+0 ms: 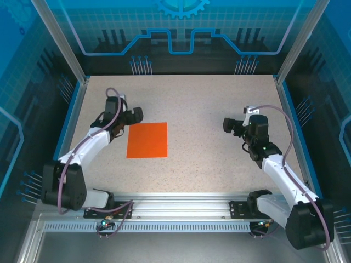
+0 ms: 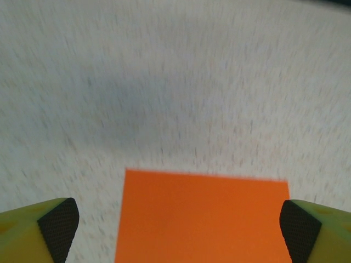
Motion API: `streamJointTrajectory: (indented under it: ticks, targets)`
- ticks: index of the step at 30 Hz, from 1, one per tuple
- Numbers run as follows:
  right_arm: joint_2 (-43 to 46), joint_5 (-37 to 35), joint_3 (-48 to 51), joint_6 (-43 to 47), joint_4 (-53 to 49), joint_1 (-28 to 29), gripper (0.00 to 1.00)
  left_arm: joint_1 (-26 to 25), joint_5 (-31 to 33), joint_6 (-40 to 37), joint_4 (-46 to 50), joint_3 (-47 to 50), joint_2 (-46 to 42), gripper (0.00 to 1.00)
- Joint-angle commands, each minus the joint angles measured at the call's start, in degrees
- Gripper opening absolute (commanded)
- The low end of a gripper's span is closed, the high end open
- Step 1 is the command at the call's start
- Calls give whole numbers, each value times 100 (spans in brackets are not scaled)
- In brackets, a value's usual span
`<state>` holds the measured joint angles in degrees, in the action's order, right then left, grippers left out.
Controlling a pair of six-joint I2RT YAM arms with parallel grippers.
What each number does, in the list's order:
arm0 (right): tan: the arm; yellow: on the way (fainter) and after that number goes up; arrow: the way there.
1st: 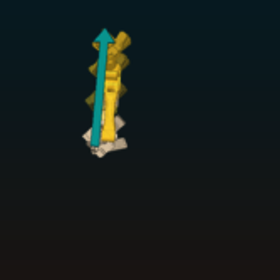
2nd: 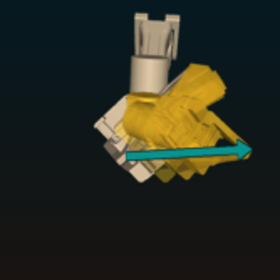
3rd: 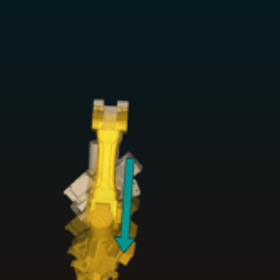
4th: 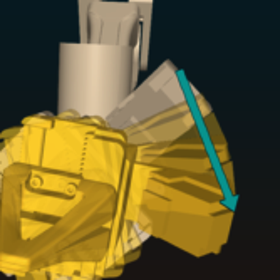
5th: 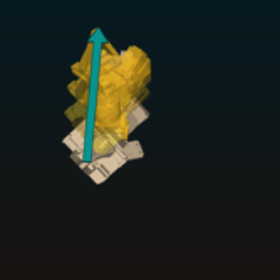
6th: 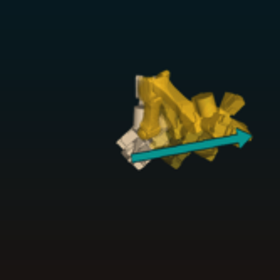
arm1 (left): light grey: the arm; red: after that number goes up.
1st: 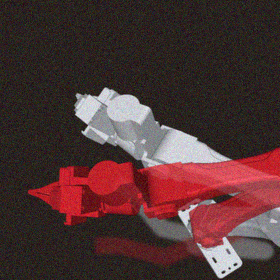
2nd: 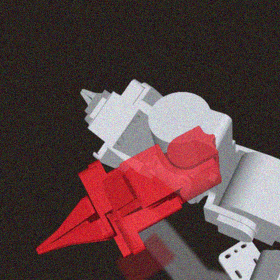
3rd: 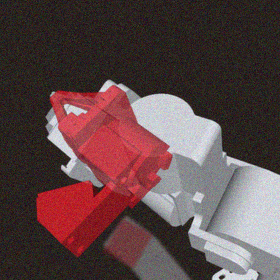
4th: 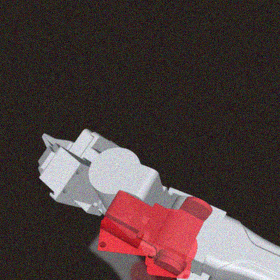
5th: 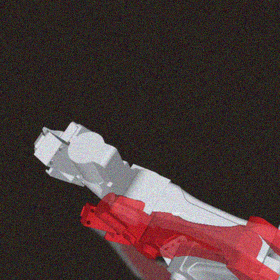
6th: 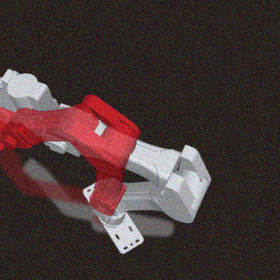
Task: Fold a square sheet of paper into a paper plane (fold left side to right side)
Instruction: Move the square sheet of paper to the center of the table.
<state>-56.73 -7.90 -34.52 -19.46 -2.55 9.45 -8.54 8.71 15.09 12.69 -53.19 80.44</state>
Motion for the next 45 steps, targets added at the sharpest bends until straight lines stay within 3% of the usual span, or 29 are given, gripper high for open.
streamJointTrajectory:
  ticks: [1,8,18,27,45]
  targets:
    - [257,310,-128,-531,-1109,144,100,-425,-99,366,1481,-369,525,96]
    - [459,505,1,-648,-1518,330,100,-1037,-192,515,1954,-1049,1659,77]
    - [575,442,-37,-637,-1595,373,100,-1271,-447,651,2000,-1523,2674,48]
    - [601,456,-72,-669,-1608,408,100,-1525,-535,796,2024,-1684,3025,43]
    - [662,432,-24,-851,-1703,546,100,-2529,-2003,1759,1602,-3210,4386,43]
